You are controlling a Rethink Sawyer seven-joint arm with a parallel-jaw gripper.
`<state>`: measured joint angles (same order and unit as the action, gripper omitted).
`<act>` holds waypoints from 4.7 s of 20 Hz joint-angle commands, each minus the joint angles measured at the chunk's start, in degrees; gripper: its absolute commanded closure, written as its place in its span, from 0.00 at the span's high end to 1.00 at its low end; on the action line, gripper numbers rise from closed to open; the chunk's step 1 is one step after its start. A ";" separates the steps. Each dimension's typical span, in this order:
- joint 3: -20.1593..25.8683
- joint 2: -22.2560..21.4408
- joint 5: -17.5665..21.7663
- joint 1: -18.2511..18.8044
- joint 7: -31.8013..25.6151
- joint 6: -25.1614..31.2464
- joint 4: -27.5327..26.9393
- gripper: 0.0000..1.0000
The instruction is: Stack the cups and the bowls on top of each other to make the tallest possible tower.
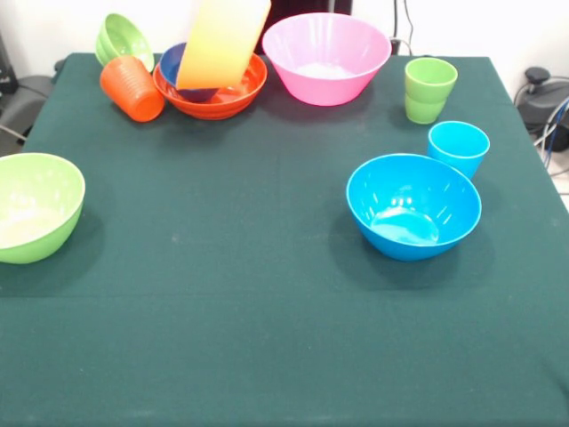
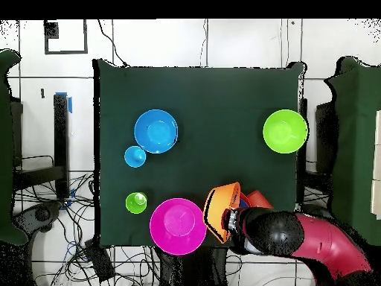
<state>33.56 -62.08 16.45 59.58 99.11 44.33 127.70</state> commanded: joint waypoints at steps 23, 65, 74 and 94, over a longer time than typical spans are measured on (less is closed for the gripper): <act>-15.94 23.20 16.18 -19.52 5.89 -8.38 -19.35 1.00; -15.15 26.12 13.31 -21.50 4.02 -3.45 -24.36 1.00; -13.16 27.13 11.89 -19.32 -0.32 0.14 -27.09 1.00; -10.12 14.75 5.89 -17.20 -5.89 19.85 -27.07 1.00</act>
<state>19.04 -44.06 23.68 43.90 100.46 58.18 102.02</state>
